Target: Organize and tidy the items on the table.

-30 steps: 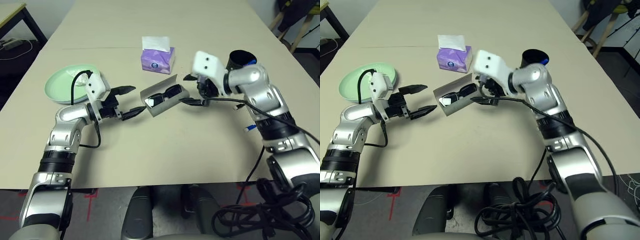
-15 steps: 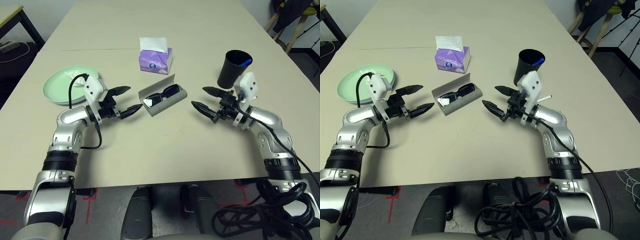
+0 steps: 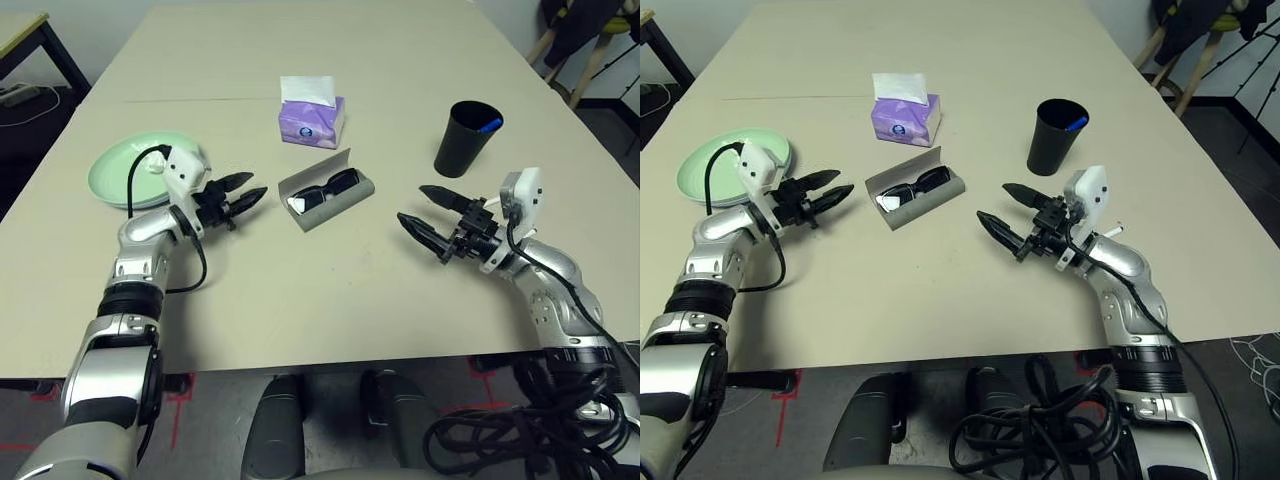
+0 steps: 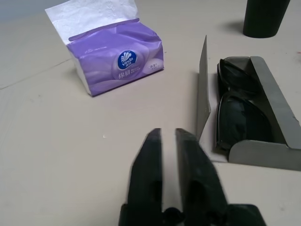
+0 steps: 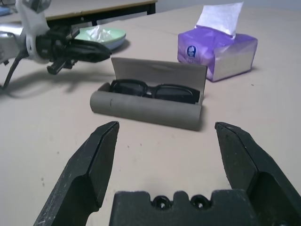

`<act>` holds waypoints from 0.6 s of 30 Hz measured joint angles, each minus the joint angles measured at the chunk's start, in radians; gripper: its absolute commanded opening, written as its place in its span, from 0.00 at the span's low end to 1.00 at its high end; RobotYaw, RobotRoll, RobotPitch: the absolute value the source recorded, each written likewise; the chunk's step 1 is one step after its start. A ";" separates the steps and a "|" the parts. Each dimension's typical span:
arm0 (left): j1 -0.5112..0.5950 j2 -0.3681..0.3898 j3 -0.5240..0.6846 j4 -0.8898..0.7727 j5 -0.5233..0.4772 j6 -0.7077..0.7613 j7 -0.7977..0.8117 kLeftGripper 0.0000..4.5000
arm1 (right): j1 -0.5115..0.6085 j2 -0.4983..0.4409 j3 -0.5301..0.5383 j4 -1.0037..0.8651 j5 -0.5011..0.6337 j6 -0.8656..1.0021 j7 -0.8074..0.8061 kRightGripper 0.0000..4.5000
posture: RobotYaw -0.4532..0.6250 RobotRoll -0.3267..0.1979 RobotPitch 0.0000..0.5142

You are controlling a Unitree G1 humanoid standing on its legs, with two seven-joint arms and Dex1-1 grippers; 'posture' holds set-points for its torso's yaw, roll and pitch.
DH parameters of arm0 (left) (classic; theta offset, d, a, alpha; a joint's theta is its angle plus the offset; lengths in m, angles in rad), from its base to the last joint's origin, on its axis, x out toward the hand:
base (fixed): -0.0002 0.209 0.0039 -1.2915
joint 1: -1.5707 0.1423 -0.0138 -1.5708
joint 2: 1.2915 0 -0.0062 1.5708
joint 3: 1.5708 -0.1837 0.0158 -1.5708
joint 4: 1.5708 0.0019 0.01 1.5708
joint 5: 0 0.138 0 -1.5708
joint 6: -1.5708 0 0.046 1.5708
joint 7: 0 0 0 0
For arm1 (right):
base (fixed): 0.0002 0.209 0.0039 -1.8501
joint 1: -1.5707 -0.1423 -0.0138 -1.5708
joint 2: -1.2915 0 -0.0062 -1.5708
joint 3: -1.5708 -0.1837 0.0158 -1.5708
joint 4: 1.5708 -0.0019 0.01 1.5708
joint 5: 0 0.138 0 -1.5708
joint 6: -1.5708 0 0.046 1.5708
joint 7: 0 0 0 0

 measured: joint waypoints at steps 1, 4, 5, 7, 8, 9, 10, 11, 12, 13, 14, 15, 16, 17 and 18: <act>-0.012 -0.002 0.000 0.014 0.007 -0.003 0.009 0.01 | 0.001 -0.001 0.001 0.013 0.000 -0.014 0.005 1.00 | 0.51 0.62 0.25; -0.058 -0.013 0.004 0.068 0.023 -0.004 0.065 0.01 | 0.002 -0.002 0.003 0.028 0.003 -0.031 0.013 1.00 | 0.51 0.62 0.25; -0.073 -0.019 0.008 0.085 0.024 0.000 0.094 0.01 | 0.002 -0.002 0.005 0.028 0.004 -0.034 0.014 1.00 | 0.51 0.62 0.25; -0.102 -0.028 0.016 0.118 0.031 0.011 0.144 0.01 | 0.004 0.001 0.012 0.028 0.006 -0.041 0.014 1.00 | 0.51 0.62 0.25; -0.104 -0.029 0.020 0.120 0.031 0.015 0.154 0.01 | 0.004 0.002 0.014 0.028 0.007 -0.042 0.014 1.00 | 0.51 0.62 0.25; -0.109 -0.036 0.027 0.122 0.030 0.023 0.167 0.01 | 0.009 0.004 0.015 0.028 0.009 -0.044 0.012 1.00 | 0.51 0.62 0.25; -0.110 -0.040 0.031 0.122 0.030 0.030 0.174 0.01 | 0.012 0.006 0.018 0.028 0.011 -0.044 0.011 1.00 | 0.51 0.62 0.25; -0.112 -0.047 0.032 0.122 0.030 0.034 0.174 0.01 | 0.014 0.007 0.019 0.028 0.013 -0.044 0.009 1.00 | 0.50 0.62 0.25; -0.112 -0.053 0.032 0.122 0.030 0.035 0.171 0.01 | 0.016 0.008 0.019 0.028 0.013 -0.044 0.008 1.00 | 0.50 0.62 0.25; -0.112 -0.061 0.030 0.122 0.030 0.035 0.159 0.01 | 0.017 0.008 0.019 0.028 0.014 -0.045 0.007 1.00 | 0.50 0.62 0.25; -0.112 -0.068 0.024 0.120 0.031 0.035 0.142 0.01 | 0.018 0.008 0.019 0.028 0.015 -0.045 0.006 1.00 | 0.50 0.62 0.25; -0.112 -0.075 0.019 0.117 0.032 0.035 0.120 0.01 | 0.018 0.008 0.019 0.027 0.015 -0.046 0.005 1.00 | 0.50 0.62 0.25; -0.109 -0.082 0.016 0.111 0.031 0.035 0.096 0.01 | 0.018 0.007 0.019 0.027 0.016 -0.047 0.003 1.00 | 0.50 0.62 0.25; -0.106 -0.090 0.015 0.101 0.028 0.035 0.070 0.01 | 0.018 0.007 0.019 0.027 0.016 -0.049 0.001 1.00 | 0.50 0.62 0.25; -0.104 -0.097 0.014 0.092 0.027 0.037 0.051 0.01 | 0.018 0.007 0.019 0.027 0.016 -0.050 -0.001 1.00 | 0.49 0.62 0.25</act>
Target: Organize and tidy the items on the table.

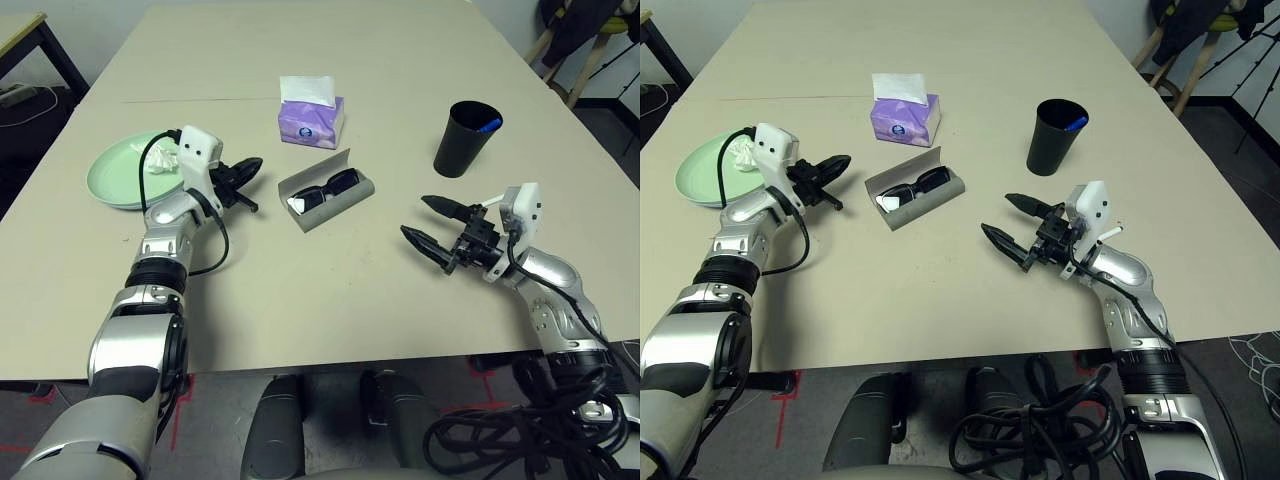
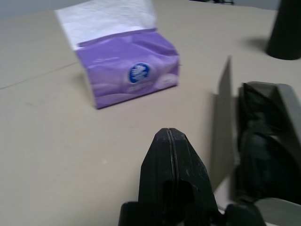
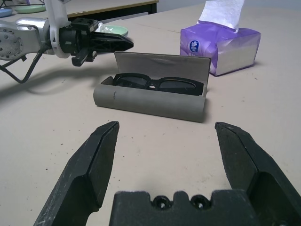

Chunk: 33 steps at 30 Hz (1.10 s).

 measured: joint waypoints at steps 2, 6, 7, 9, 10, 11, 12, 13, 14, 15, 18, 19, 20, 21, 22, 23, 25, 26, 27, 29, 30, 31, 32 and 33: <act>0.011 -0.014 -0.009 -0.042 -0.006 0.015 -0.048 0.01 | 0.000 -0.001 0.000 0.000 0.000 -0.003 -0.005 1.00 | 0.49 0.62 0.25; 0.061 -0.021 -0.032 -0.123 -0.009 0.058 -0.116 0.01 | 0.000 -0.005 0.000 0.000 0.001 -0.012 -0.009 1.00 | 0.49 0.62 0.24; 0.078 -0.024 -0.033 -0.142 -0.013 0.069 -0.131 0.01 | 0.000 -0.005 0.000 0.000 0.001 -0.012 -0.009 1.00 | 0.49 0.62 0.24; 0.109 -0.024 -0.041 -0.182 -0.020 0.105 -0.165 0.01 | 0.000 -0.006 -0.001 0.001 0.001 -0.014 -0.010 1.00 | 0.49 0.62 0.24; 0.124 -0.023 -0.047 -0.205 -0.023 0.121 -0.180 0.01 | 0.000 -0.006 -0.001 0.000 0.001 -0.015 -0.011 1.00 | 0.49 0.62 0.24; 0.135 -0.021 -0.054 -0.230 -0.025 0.139 -0.195 0.01 | 0.000 -0.007 -0.001 0.001 0.001 -0.016 -0.012 1.00 | 0.49 0.62 0.24; 0.145 -0.020 -0.060 -0.254 -0.026 0.155 -0.203 0.01 | -0.001 -0.008 -0.001 0.001 0.002 -0.017 -0.013 1.00 | 0.49 0.62 0.24; 0.154 -0.017 -0.064 -0.271 -0.027 0.170 -0.209 0.01 | -0.002 -0.008 -0.001 0.001 0.002 -0.017 -0.016 1.00 | 0.48 0.62 0.24; 0.160 -0.013 -0.068 -0.286 -0.027 0.181 -0.210 0.01 | -0.003 -0.009 -0.001 0.001 0.002 -0.018 -0.018 1.00 | 0.48 0.62 0.24; 0.163 -0.011 -0.071 -0.292 -0.027 0.188 -0.212 0.01 | -0.004 -0.010 -0.001 0.001 0.002 -0.018 -0.019 1.00 | 0.48 0.62 0.24; 0.174 -0.001 -0.087 -0.309 -0.019 0.197 -0.213 0.01 | -0.012 -0.014 -0.002 0.001 0.007 -0.019 -0.023 1.00 | 0.48 0.62 0.24; 0.178 0.002 -0.092 -0.317 -0.015 0.199 -0.213 0.01 | -0.014 -0.016 -0.002 0.001 0.008 -0.019 -0.024 1.00 | 0.48 0.62 0.23; 0.180 0.007 -0.100 -0.326 -0.012 0.202 -0.216 0.01 | -0.015 -0.017 -0.002 0.001 0.008 -0.019 -0.025 1.00 | 0.48 0.62 0.23; 0.180 0.012 -0.107 -0.328 -0.010 0.204 -0.220 0.01 | -0.015 -0.019 -0.002 0.001 0.009 -0.019 -0.025 1.00 | 0.48 0.62 0.23; 0.180 0.018 -0.112 -0.330 -0.006 0.206 -0.225 0.01 | -0.016 -0.021 -0.002 0.001 0.009 -0.019 -0.026 1.00 | 0.48 0.62 0.23; 0.180 0.025 -0.120 -0.334 0.000 0.208 -0.229 0.01 | -0.016 -0.023 -0.002 0.001 0.010 -0.019 -0.027 1.00 | 0.48 0.62 0.23; 0.180 0.030 -0.129 -0.335 0.006 0.211 -0.232 0.01 | -0.016 -0.028 -0.003 0.001 0.010 -0.019 -0.028 1.00 | 0.47 0.62 0.23; 0.180 0.032 -0.132 -0.335 0.008 0.212 -0.232 0.01 | -0.016 -0.030 -0.003 0.000 0.011 -0.019 -0.029 1.00 | 0.47 0.62 0.23; 0.180 0.032 -0.134 -0.335 0.010 0.212 -0.232 0.01 | -0.016 -0.031 -0.003 0.000 0.011 -0.019 -0.029 1.00 | 0.47 0.62 0.23; 0.180 0.032 -0.136 -0.333 0.010 0.209 -0.232 0.01 | -0.016 -0.032 -0.003 0.000 0.011 -0.019 -0.031 1.00 | 0.47 0.62 0.23; 0.179 0.031 -0.134 -0.333 0.007 0.207 -0.232 0.01 | -0.016 -0.034 -0.003 0.000 0.011 -0.019 -0.032 1.00 | 0.47 0.62 0.23; 0.179 0.026 -0.127 -0.333 -0.003 0.208 -0.235 0.01 | -0.016 -0.036 -0.003 0.000 0.011 -0.019 -0.034 1.00 | 0.47 0.62 0.22; 0.179 0.022 -0.122 -0.334 -0.017 0.211 -0.238 0.04 | -0.016 -0.037 -0.003 0.000 0.011 -0.019 -0.036 1.00 | 0.47 0.62 0.22; 0.179 0.015 -0.109 -0.338 -0.036 0.222 -0.245 0.09 | -0.016 -0.038 -0.003 0.000 0.011 -0.019 -0.037 1.00 | 0.47 0.62 0.22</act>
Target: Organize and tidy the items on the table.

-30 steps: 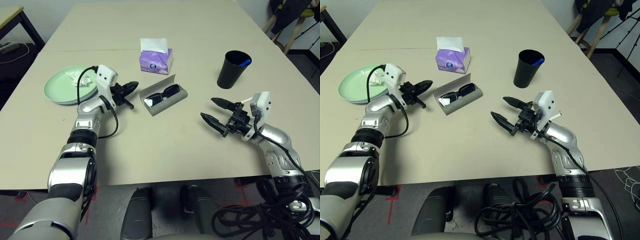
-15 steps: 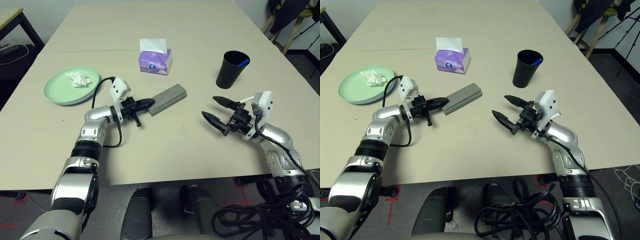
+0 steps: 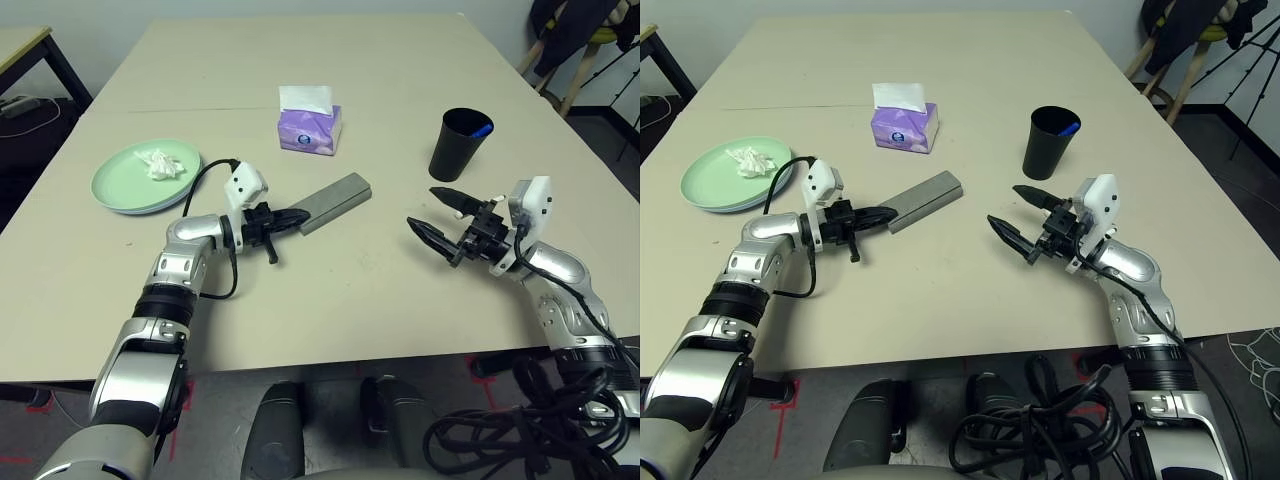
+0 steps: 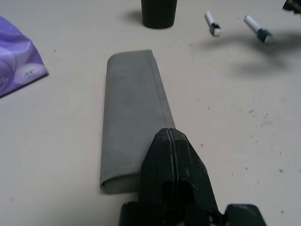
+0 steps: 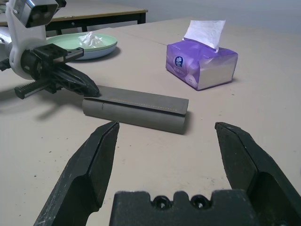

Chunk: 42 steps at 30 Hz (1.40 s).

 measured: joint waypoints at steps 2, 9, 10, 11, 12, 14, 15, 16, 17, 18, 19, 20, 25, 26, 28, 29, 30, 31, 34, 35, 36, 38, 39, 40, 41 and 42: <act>-0.004 -0.004 0.016 -0.027 -0.036 0.024 -0.008 0.22 | 0.000 -0.004 0.000 0.000 0.000 0.000 -0.001 1.00 | 0.48 0.62 0.22; -0.067 -0.009 0.040 -0.083 -0.068 0.059 0.005 0.85 | -0.016 -0.033 0.003 -0.001 -0.003 0.055 -0.010 1.00 | 0.48 0.62 0.22; -0.071 -0.015 0.040 -0.094 -0.070 0.064 0.009 0.92 | -0.021 -0.040 0.004 -0.003 -0.003 0.073 -0.013 1.00 | 0.48 0.62 0.22; -0.072 -0.023 0.040 -0.108 -0.072 0.069 0.013 0.99 | -0.026 -0.047 0.004 -0.007 -0.004 0.097 -0.018 1.00 | 0.48 0.62 0.22; -0.078 -0.030 0.037 -0.116 -0.073 0.077 0.013 0.99 | -0.033 -0.055 0.008 -0.013 -0.007 0.122 -0.026 1.00 | 0.48 0.62 0.22; -0.088 -0.035 0.029 -0.133 -0.073 0.092 0.013 0.99 | -0.041 -0.076 0.024 -0.035 -0.025 0.171 -0.041 1.00 | 0.48 0.62 0.23; -0.088 -0.036 0.020 -0.152 -0.073 0.098 0.012 0.99 | -0.043 -0.098 0.042 -0.047 -0.035 0.202 -0.044 1.00 | 0.47 0.62 0.23; -0.089 -0.037 0.011 -0.161 -0.073 0.101 0.007 0.99 | -0.043 -0.114 0.050 -0.053 -0.046 0.223 -0.042 1.00 | 0.47 0.62 0.23; -0.089 -0.037 0.000 -0.172 -0.072 0.108 -0.002 0.99 | -0.043 -0.142 0.069 -0.067 -0.066 0.250 -0.041 1.00 | 0.47 0.62 0.24; -0.085 -0.037 -0.011 -0.190 -0.072 0.117 -0.012 0.99 | -0.043 -0.180 0.095 -0.085 -0.093 0.275 -0.035 1.00 | 0.47 0.62 0.24; -0.082 -0.037 -0.021 -0.200 -0.072 0.119 -0.021 0.99 | -0.043 -0.206 0.109 -0.097 -0.108 0.289 -0.025 1.00 | 0.46 0.62 0.25; -0.073 -0.037 -0.031 -0.215 -0.072 0.118 -0.029 0.99 | -0.043 -0.242 0.127 -0.116 -0.127 0.305 -0.014 1.00 | 0.46 0.62 0.25; -0.028 -0.066 -0.046 -0.232 -0.072 0.077 -0.041 0.99 | -0.046 -0.401 0.172 -0.168 -0.190 0.346 0.082 1.00 | 0.44 0.62 0.28; -0.020 -0.074 -0.049 -0.235 -0.073 0.066 -0.044 0.99 | -0.056 -0.451 0.190 -0.168 -0.200 0.343 0.131 1.00 | 0.44 0.62 0.28; -0.014 -0.083 -0.057 -0.237 -0.073 0.048 -0.053 0.99 | -0.075 -0.527 0.218 -0.162 -0.227 0.314 0.210 1.00 | 0.44 0.62 0.29; -0.012 -0.089 -0.061 -0.239 -0.073 0.036 -0.060 0.99 | -0.091 -0.571 0.238 -0.156 -0.246 0.287 0.256 1.00 | 0.44 0.62 0.30; -0.008 -0.094 -0.066 -0.245 -0.073 0.025 -0.064 0.99 | -0.100 -0.607 0.250 -0.151 -0.266 0.261 0.297 1.00 | 0.44 0.62 0.30; 0.000 -0.098 -0.069 -0.256 -0.073 0.015 -0.071 0.99 | -0.117 -0.636 0.265 -0.140 -0.286 0.232 0.339 1.00 | 0.44 0.62 0.31; 0.019 -0.105 -0.082 -0.273 -0.075 -0.011 -0.097 0.99 | -0.165 -0.676 0.320 -0.101 -0.344 0.158 0.431 1.00 | 0.43 0.62 0.33; 0.028 -0.104 -0.086 -0.278 -0.075 -0.016 -0.107 0.99 | -0.192 -0.685 0.347 -0.075 -0.376 0.115 0.466 1.00 | 0.43 0.62 0.34; 0.035 -0.105 -0.092 -0.286 -0.076 -0.017 -0.115 0.99 | -0.214 -0.695 0.365 -0.054 -0.401 0.082 0.489 1.00 | 0.43 0.62 0.34; 0.053 -0.106 -0.103 -0.312 -0.079 -0.015 -0.128 0.99 | -0.274 -0.701 0.395 0.004 -0.456 0.002 0.526 1.00 | 0.44 0.62 0.36; 0.058 -0.104 -0.107 -0.318 -0.079 -0.012 -0.131 0.99 | -0.311 -0.701 0.412 0.033 -0.488 -0.047 0.540 1.00 | 0.44 0.62 0.36; 0.061 -0.104 -0.109 -0.321 -0.080 -0.009 -0.132 0.99 | -0.353 -0.700 0.431 0.067 -0.520 -0.095 0.549 1.00 | 0.44 0.62 0.37; 0.062 -0.104 -0.112 -0.324 -0.080 -0.007 -0.132 0.99 | -0.391 -0.696 0.443 0.105 -0.552 -0.149 0.557 1.00 | 0.45 0.62 0.38; 0.064 -0.104 -0.113 -0.327 -0.080 -0.004 -0.132 0.99 | -0.410 -0.691 0.449 0.130 -0.571 -0.183 0.565 1.00 | 0.45 0.62 0.38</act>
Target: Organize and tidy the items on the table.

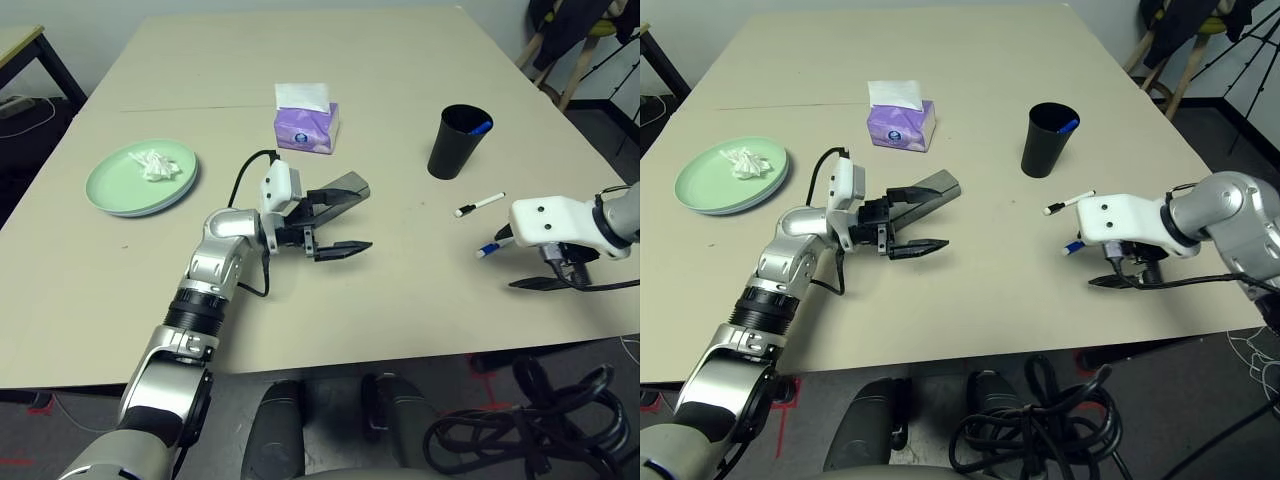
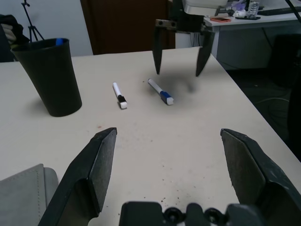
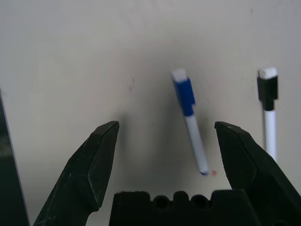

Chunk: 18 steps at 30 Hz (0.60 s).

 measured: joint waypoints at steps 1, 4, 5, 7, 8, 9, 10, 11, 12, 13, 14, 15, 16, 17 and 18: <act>0.004 0.003 0.000 -0.010 0.000 0.002 0.002 0.99 | -0.026 0.008 0.015 0.032 -0.017 -0.041 0.008 1.00 | 0.45 0.62 0.39; 0.013 0.004 -0.001 -0.030 0.000 0.011 0.013 0.99 | -0.081 0.048 0.047 0.115 -0.062 -0.149 0.024 1.00 | 0.47 0.62 0.40; 0.021 0.004 -0.001 -0.040 0.000 0.016 0.018 0.99 | -0.094 0.057 0.059 0.131 -0.070 -0.171 0.028 1.00 | 0.48 0.62 0.41; 0.047 0.005 -0.003 -0.070 -0.001 0.033 0.027 0.99 | -0.116 0.072 0.071 0.160 -0.088 -0.227 0.043 1.00 | 0.49 0.62 0.41; 0.055 0.007 -0.003 -0.077 -0.002 0.040 0.032 0.99 | -0.121 0.075 0.071 0.168 -0.091 -0.243 0.045 1.00 | 0.49 0.62 0.42; 0.062 0.011 -0.002 -0.091 -0.003 0.048 0.037 0.99 | -0.129 0.081 0.071 0.178 -0.097 -0.259 0.048 1.00 | 0.49 0.62 0.42; 0.070 0.016 -0.002 -0.102 -0.006 0.054 0.041 0.99 | -0.141 0.088 0.071 0.186 -0.103 -0.275 0.052 1.00 | 0.49 0.62 0.42; 0.072 0.022 -0.002 -0.107 -0.007 0.060 0.042 0.99 | -0.150 0.096 0.071 0.189 -0.108 -0.291 0.056 1.00 | 0.49 0.62 0.42; 0.073 0.025 -0.002 -0.110 -0.008 0.065 0.044 0.99 | -0.155 0.101 0.071 0.191 -0.109 -0.303 0.057 1.00 | 0.49 0.62 0.42; 0.074 0.029 -0.002 -0.117 -0.009 0.070 0.048 0.99 | -0.160 0.109 0.071 0.194 -0.110 -0.317 0.060 1.00 | 0.49 0.62 0.43; 0.075 0.031 -0.002 -0.126 -0.011 0.075 0.051 0.99 | -0.162 0.114 0.071 0.195 -0.110 -0.326 0.062 1.00 | 0.49 0.62 0.43; 0.075 0.033 -0.002 -0.135 -0.015 0.077 0.052 0.99 | -0.164 0.119 0.071 0.195 -0.110 -0.335 0.067 1.00 | 0.49 0.62 0.43; 0.075 0.035 -0.002 -0.136 -0.016 0.080 0.055 0.99 | -0.164 0.123 0.071 0.195 -0.109 -0.340 0.074 1.00 | 0.49 0.62 0.43; 0.075 0.038 -0.002 -0.136 -0.017 0.082 0.057 0.99 | -0.164 0.125 0.071 0.195 -0.109 -0.343 0.079 1.00 | 0.49 0.62 0.43; 0.075 0.041 -0.002 -0.136 -0.017 0.084 0.058 0.99 | -0.164 0.125 0.071 0.194 -0.109 -0.345 0.086 1.00 | 0.49 0.62 0.43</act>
